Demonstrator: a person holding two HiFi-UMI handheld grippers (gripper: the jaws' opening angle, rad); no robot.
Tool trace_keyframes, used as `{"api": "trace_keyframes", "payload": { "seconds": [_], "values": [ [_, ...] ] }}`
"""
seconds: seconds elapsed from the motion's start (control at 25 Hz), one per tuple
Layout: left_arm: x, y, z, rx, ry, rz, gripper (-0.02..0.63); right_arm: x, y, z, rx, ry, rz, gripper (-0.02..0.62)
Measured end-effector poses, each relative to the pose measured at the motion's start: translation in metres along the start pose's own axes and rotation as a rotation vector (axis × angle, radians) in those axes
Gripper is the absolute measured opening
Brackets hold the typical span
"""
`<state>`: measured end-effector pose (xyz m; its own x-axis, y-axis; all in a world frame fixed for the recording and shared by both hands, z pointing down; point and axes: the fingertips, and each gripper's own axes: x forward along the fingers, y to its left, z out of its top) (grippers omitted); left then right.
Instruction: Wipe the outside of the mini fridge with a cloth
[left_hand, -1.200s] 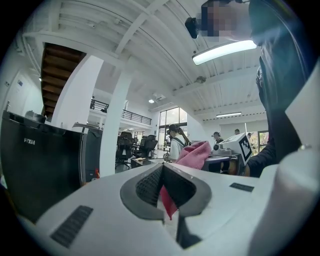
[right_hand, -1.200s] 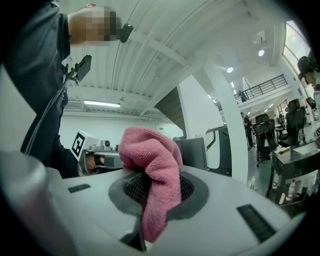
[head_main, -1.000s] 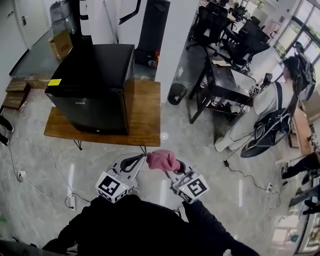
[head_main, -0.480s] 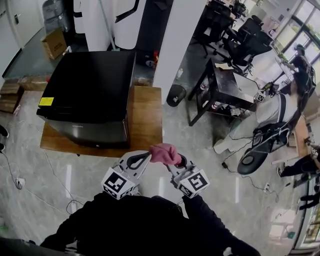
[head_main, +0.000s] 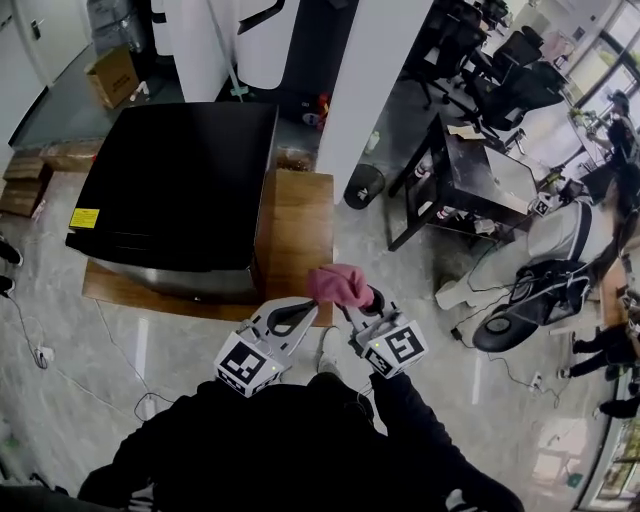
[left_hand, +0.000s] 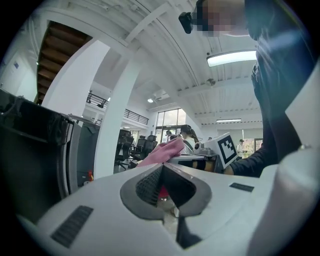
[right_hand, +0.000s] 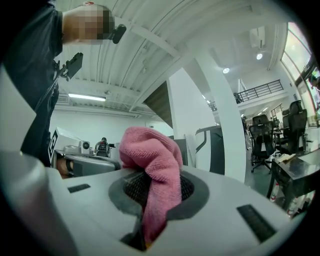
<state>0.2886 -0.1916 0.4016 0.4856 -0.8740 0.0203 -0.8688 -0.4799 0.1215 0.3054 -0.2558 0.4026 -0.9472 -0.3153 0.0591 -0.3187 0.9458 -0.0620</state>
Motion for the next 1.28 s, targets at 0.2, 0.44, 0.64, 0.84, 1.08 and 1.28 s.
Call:
{"api": "trace_keyframes", "payload": {
  "seconds": [0.2,0.44,0.64,0.84,1.08,1.28],
  "values": [
    [0.032,0.021,0.005,-0.009,-0.016,0.091,0.006,0.037,-0.042,0.01,-0.015,-0.017,0.083,0.058],
    [0.072,0.046,0.015,-0.034,-0.053,0.202,0.006,0.099,-0.09,0.035,-0.082,-0.041,0.207,0.058],
    [0.094,0.077,0.023,-0.04,-0.066,0.343,0.006,0.169,-0.109,0.037,-0.182,-0.023,0.324,0.058],
    [0.099,0.104,0.024,-0.027,-0.065,0.492,0.006,0.236,-0.114,0.032,-0.232,-0.009,0.4,0.058],
    [0.105,0.124,0.023,-0.06,-0.084,0.628,0.006,0.285,-0.111,0.035,-0.251,-0.018,0.462,0.058],
    [0.108,0.135,0.022,-0.076,-0.099,0.688,0.006,0.295,-0.108,0.037,-0.245,-0.064,0.478,0.058]
  ]
}}
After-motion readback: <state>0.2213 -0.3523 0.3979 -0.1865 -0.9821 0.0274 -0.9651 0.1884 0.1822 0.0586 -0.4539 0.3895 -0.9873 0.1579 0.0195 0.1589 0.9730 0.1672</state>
